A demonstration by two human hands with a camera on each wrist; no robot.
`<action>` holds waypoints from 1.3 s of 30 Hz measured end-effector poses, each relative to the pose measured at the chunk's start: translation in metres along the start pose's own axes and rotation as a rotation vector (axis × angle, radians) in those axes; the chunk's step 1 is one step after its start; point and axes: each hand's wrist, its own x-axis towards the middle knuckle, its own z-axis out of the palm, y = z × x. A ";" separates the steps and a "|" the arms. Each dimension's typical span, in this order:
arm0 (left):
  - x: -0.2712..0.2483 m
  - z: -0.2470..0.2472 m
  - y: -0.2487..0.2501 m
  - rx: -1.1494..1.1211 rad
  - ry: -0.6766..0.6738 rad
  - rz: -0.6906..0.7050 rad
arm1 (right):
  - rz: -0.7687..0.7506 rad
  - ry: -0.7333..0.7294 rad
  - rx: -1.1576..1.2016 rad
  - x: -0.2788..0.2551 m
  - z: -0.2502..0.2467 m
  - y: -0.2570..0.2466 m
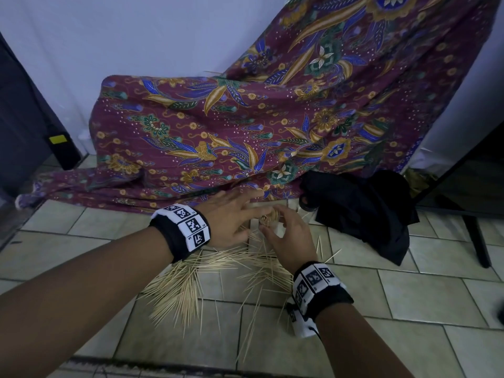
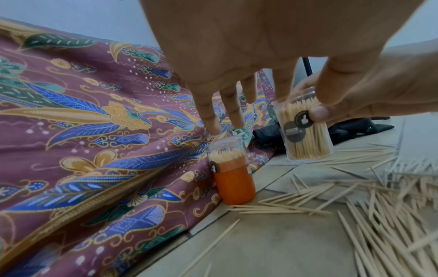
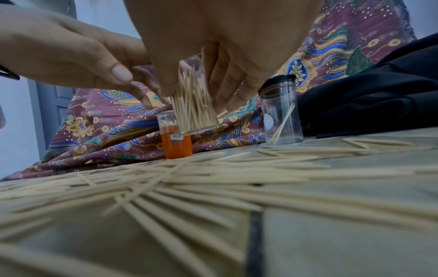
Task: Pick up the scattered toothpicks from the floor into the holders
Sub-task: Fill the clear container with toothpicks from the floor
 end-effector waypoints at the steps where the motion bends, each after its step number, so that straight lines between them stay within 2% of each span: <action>1: -0.001 0.001 0.000 0.016 -0.018 0.006 | 0.004 -0.009 -0.005 0.000 0.000 0.000; 3: -0.003 0.001 -0.002 0.011 -0.027 -0.004 | 0.003 -0.024 -0.014 0.000 0.001 0.000; 10: -0.024 -0.004 -0.020 -0.075 0.094 -0.096 | -0.050 -0.070 -0.048 0.002 0.007 -0.011; 17: -0.070 0.020 -0.040 -0.122 -0.009 -0.201 | -0.151 -0.092 -0.023 0.002 0.027 -0.041; 23: -0.104 0.046 -0.050 -0.136 -0.120 -0.311 | -0.196 -0.167 -0.008 -0.006 0.049 -0.053; 30: -0.133 0.058 -0.038 -0.143 -0.266 -0.580 | -0.218 -0.187 0.002 -0.007 0.062 -0.061; 39: -0.135 0.065 -0.020 -0.201 -0.181 -0.626 | -0.210 -0.218 0.009 -0.006 0.062 -0.058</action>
